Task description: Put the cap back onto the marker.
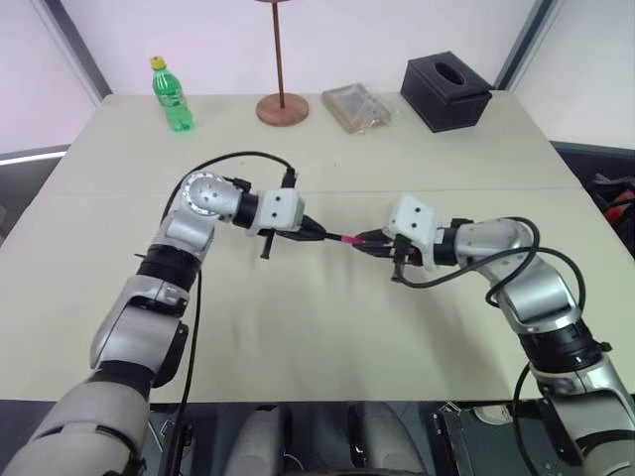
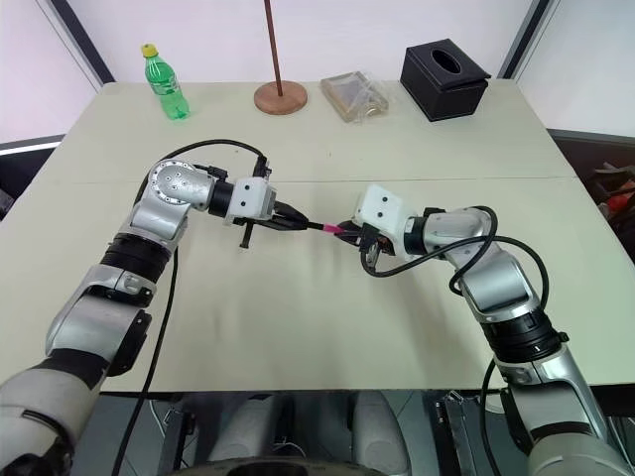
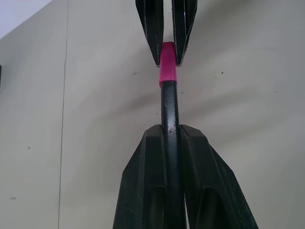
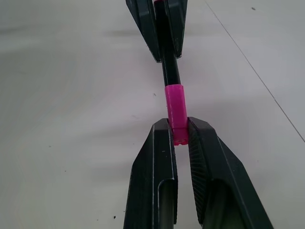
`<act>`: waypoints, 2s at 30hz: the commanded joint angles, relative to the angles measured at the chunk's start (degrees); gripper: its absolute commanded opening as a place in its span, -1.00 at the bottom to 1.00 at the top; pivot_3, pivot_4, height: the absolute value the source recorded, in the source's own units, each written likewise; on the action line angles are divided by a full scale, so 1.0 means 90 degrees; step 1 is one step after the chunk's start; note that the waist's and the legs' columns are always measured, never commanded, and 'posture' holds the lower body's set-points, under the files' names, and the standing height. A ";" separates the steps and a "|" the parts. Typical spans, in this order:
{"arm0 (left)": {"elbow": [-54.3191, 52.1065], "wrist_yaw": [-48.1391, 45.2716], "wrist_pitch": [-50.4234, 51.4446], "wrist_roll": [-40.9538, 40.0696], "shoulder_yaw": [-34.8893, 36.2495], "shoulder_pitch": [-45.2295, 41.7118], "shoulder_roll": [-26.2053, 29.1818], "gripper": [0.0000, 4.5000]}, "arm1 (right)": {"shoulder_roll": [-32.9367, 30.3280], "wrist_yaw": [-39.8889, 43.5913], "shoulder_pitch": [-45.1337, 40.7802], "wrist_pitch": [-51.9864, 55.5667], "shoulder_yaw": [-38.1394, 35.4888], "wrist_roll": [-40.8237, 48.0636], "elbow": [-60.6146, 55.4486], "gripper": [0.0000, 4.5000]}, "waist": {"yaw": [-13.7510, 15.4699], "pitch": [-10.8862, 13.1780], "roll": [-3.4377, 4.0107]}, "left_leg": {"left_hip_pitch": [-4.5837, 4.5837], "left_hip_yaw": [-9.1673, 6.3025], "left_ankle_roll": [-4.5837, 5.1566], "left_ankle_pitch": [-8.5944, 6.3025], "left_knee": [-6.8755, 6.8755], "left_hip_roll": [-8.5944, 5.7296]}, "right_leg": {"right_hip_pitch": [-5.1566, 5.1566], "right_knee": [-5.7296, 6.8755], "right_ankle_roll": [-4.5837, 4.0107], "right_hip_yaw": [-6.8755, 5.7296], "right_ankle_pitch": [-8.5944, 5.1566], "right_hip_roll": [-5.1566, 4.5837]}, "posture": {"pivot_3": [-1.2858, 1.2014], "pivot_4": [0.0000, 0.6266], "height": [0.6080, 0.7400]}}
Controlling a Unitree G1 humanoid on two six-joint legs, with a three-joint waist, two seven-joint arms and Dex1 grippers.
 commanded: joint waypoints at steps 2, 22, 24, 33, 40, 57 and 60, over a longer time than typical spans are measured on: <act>-0.0439 -0.0041 0.0132 -0.0237 -0.0211 -0.0206 -0.0576 -1.00 | 0.0452 0.0004 -0.0427 -0.0403 0.0390 0.0017 -0.0490 -0.97 | -0.0003 0.0000 0.0000 | 0.0000 0.0000 0.0000 0.0000 0.0000 0.0000 | 0.0000 0.0000 0.0000 0.0000 0.0000 0.0000 | 0.03 -0.52 1.00; -0.0717 -0.0164 0.0944 -0.0341 -0.0074 -0.0215 -0.0643 -1.00 | 0.0617 0.0008 -0.0468 -0.0618 0.0325 -0.0430 -0.0445 -0.97 | -0.0004 0.0000 0.0000 | 0.0000 -0.0001 0.0000 0.0000 0.0000 0.0000 | 0.0000 0.0000 0.0000 0.0000 0.0000 0.0001 | 0.03 -0.52 1.00; -0.0815 -0.0240 0.1131 -0.0477 -0.0008 -0.0203 -0.0650 -1.00 | 0.0599 0.0010 -0.0474 -0.0667 0.0327 -0.0481 -0.0433 -0.97 | -0.0005 0.0000 0.0000 | 0.0000 -0.0001 0.0000 0.0000 0.0000 -0.0001 | -0.0001 0.0000 0.0000 0.0000 0.0000 0.0001 | 0.03 -0.52 1.00; -0.0539 0.0011 0.0528 -0.0119 0.0001 -0.0228 -0.0495 -1.00 | 0.0535 0.0048 -0.0337 -0.0601 0.0201 -0.0484 -0.0417 -0.97 | -0.0002 0.0000 0.0000 | 0.0000 0.0000 0.0000 0.0000 0.0000 -0.0001 | -0.0001 0.0000 0.0000 0.0000 0.0000 0.0001 | 0.03 -0.52 1.00; -0.0374 0.0164 0.0351 0.0018 0.0065 -0.0215 -0.0295 -1.00 | 0.0359 0.0150 -0.0200 -0.0546 0.0110 -0.0500 -0.0408 -0.97 | -0.0002 0.0000 0.0000 | 0.0000 -0.0001 0.0000 0.0000 0.0000 -0.0001 | 0.0000 0.0000 0.0000 0.0000 0.0000 0.0001 | 0.03 -0.52 1.00; -0.0311 0.0157 0.0413 0.0204 0.0026 0.0022 0.0431 -1.00 | -0.0003 -0.0001 0.0019 -0.0436 -0.0190 -0.0348 -0.0433 0.01 | -0.0019 0.0000 0.0000 | 0.0001 -0.0001 0.0000 0.0000 0.0000 -0.0001 | -0.0001 0.0001 0.0000 0.0000 0.0000 0.0001 | 0.03 -0.52 1.00; -0.0291 0.0183 0.0492 0.0230 0.0063 0.0315 0.0815 -1.00 | 0.0013 -0.0228 0.0104 -0.0005 -0.0789 0.0074 -0.0517 0.01 | -0.0035 0.0000 0.0001 | 0.0002 -0.0001 0.0000 0.0000 -0.0001 0.0001 | -0.0001 0.0001 0.0000 0.0002 0.0000 0.0003 | 0.03 -0.52 1.00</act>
